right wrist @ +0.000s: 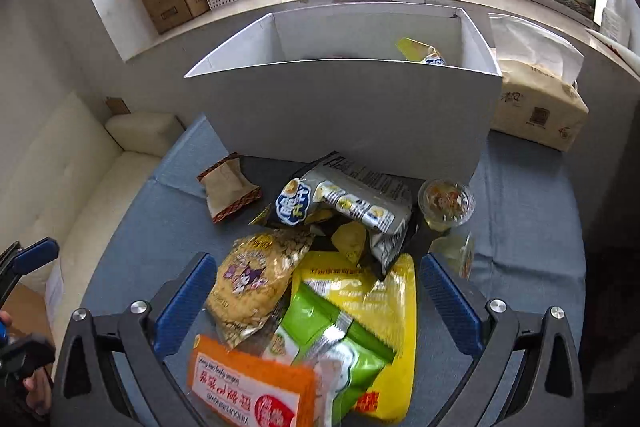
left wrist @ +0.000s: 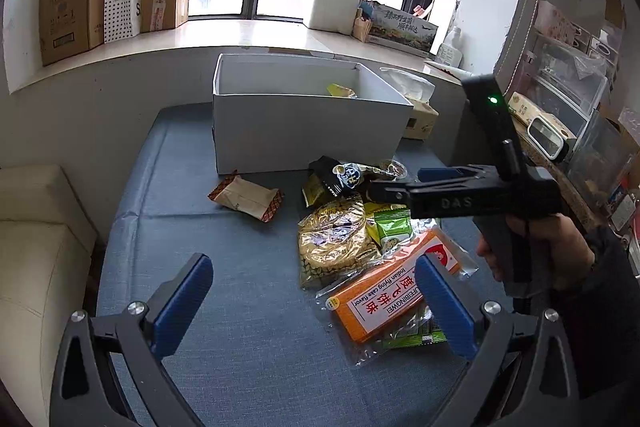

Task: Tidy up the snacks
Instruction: 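Grasp the white-and-black chip bag with the right tool, then grasp the yellow-brown snack packet with the left tool while the right tool carries its bag, then drop both packets into the white box and open both tools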

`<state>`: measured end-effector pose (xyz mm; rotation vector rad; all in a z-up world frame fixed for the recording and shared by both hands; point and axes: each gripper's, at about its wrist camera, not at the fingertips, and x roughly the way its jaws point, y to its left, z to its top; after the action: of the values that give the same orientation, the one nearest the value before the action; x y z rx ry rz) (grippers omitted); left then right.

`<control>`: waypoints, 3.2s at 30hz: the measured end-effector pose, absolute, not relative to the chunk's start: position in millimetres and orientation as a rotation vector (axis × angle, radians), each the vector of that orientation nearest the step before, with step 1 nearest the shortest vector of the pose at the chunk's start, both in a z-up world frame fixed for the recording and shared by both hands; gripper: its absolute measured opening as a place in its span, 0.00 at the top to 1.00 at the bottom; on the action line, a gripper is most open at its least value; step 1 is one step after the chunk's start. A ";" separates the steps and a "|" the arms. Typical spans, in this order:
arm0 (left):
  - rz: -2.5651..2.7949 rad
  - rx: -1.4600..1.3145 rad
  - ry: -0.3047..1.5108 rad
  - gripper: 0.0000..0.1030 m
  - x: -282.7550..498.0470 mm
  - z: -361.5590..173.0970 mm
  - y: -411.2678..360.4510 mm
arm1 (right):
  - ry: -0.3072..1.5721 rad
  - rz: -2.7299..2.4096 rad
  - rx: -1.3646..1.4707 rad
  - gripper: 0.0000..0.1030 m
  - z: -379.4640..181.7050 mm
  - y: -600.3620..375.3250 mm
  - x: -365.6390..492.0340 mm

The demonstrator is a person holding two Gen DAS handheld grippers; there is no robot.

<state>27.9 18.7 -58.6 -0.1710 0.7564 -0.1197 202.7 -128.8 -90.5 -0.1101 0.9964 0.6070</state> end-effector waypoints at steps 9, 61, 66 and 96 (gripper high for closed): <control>-0.126 -0.175 0.778 0.00 30.6 -69.2 16.5 | 1.075 0.597 -0.383 0.00 -117.3 -78.0 249.0; -0.060 -0.016 1.086 0.50 243.2 -160.5 -39.1 | 0.726 0.633 0.286 0.58 -29.3 -275.8 85.4; -0.054 -0.036 1.070 0.56 242.0 -159.2 -32.9 | 0.734 0.632 0.308 0.58 -36.0 -277.8 86.2; -0.116 -0.126 0.617 0.58 137.1 37.7 33.3 | 0.752 0.756 0.334 0.58 -18.3 -210.5 174.3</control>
<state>137.1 33.3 37.7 -0.1260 0.6167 -0.1161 174.3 -210.5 -18.3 0.3340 0.7523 0.7560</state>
